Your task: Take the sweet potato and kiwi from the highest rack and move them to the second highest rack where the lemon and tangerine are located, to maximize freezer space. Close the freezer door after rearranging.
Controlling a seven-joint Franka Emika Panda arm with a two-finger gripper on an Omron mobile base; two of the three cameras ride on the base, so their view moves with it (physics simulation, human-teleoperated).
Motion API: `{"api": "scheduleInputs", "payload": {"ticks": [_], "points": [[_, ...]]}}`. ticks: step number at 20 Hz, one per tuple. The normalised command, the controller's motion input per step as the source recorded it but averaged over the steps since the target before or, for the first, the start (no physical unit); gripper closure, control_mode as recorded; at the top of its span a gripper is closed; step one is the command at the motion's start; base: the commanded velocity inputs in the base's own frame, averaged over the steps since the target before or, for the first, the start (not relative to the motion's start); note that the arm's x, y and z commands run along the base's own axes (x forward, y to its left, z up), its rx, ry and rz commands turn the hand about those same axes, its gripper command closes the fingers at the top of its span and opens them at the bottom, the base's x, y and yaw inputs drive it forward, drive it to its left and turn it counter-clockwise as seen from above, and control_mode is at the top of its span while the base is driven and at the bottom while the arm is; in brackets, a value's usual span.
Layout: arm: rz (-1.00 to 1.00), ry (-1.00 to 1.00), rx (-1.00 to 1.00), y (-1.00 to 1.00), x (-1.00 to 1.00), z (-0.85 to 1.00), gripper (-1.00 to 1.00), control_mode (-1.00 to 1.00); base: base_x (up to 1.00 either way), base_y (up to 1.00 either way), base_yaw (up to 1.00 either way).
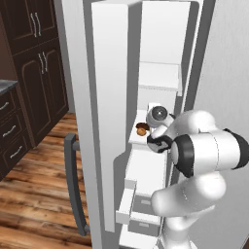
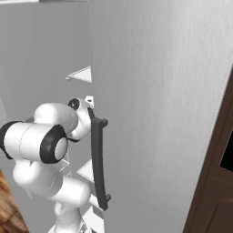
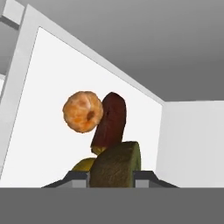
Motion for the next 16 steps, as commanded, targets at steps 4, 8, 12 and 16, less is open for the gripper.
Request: {"api": "scheduleInputs", "payload": {"ticks": [4,8,12,16], "points": [[0.0,-0.01,0.0,-0.02,0.34,-0.25,1.0,-1.0,0.0,0.0,0.0],[0.0,0.0,0.0,0.0,0.32,-0.27,1.0,-1.0,0.0,0.0,0.0],[0.0,0.0,0.0,0.0,0.34,-0.33,1.0,-1.0,0.0,0.0,0.0],[0.0,0.0,0.0,0.0,0.41,-0.37,1.0,-1.0,0.0,0.0,0.0]]}}
